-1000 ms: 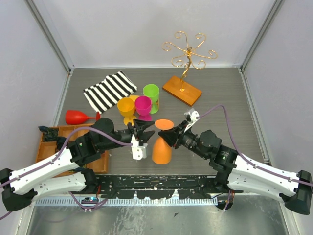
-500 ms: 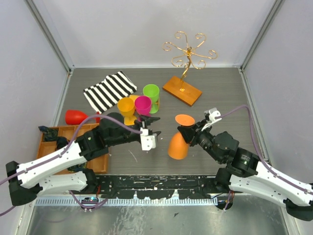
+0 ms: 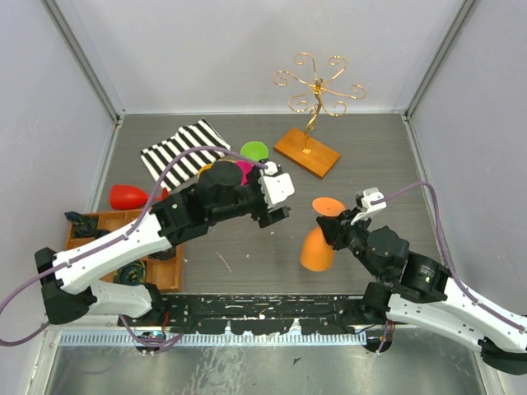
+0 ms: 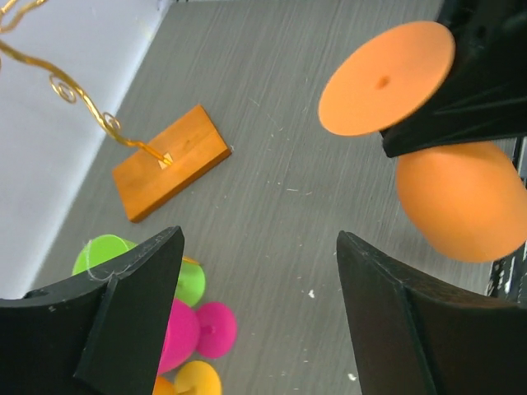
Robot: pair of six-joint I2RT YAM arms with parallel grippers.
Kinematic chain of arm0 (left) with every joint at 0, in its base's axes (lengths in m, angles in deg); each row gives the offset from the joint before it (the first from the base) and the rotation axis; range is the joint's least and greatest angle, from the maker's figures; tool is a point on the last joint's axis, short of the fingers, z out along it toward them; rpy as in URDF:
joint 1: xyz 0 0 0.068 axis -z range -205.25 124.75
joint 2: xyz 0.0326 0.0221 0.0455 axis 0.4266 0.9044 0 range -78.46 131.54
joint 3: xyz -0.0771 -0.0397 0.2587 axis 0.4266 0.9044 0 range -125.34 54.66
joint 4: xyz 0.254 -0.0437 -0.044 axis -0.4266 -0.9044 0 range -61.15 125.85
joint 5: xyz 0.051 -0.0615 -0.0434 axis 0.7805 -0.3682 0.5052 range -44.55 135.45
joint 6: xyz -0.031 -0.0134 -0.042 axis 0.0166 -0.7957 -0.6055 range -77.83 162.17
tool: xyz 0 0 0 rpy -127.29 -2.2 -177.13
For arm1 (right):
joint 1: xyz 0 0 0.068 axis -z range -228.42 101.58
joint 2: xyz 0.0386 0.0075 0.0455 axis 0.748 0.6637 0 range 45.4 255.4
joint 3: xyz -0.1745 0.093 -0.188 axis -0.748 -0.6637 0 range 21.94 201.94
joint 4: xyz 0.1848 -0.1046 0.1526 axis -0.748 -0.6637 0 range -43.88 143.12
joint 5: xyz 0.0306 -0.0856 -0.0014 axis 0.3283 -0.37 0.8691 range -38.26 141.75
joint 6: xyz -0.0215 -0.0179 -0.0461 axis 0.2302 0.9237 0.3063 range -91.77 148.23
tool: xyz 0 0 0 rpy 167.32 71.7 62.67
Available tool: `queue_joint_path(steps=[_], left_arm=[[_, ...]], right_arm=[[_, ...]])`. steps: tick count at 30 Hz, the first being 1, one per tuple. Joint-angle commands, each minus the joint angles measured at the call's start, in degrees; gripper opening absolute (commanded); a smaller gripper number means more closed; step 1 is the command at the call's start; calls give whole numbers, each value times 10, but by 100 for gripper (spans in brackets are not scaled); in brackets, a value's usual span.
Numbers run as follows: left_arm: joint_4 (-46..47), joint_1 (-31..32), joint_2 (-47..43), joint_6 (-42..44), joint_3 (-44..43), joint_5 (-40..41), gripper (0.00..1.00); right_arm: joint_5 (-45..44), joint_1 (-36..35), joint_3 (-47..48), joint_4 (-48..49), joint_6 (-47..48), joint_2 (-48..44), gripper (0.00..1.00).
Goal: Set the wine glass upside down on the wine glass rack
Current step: Adjust the wine glass, then adjust the wine rack at the center of the board.
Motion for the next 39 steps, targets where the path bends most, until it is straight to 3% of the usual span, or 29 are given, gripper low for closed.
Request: queue_joint_path(steps=[1, 8, 14, 18, 21, 28, 34, 39], left_arm=[[-51, 0, 49, -103, -63, 62, 84], [-188, -21, 156, -197, -201, 124, 99], [-412, -61, 287, -299, -377, 129, 98], [-563, -69, 400, -341, -548, 121, 98], [-611, -69, 450, -347, -628, 138, 98], [-467, -69, 389, -321, -556, 164, 98], [-239, -72, 284, -286, -408, 198, 98], [-173, -86, 277, -264, -409, 182, 98]], right_arm=[[-27, -2, 16, -10, -16, -20, 0], [-18, -2, -7, 7, -22, -36, 0], [-19, -2, -7, 10, -22, -32, 0], [-16, -2, -6, 12, -22, -26, 0], [-13, -2, -12, 21, -24, -26, 0], [-13, -2, -15, 19, -28, -26, 0], [-10, -2, -11, 17, -28, -24, 0], [-1, -2, -14, 18, -35, -24, 0]])
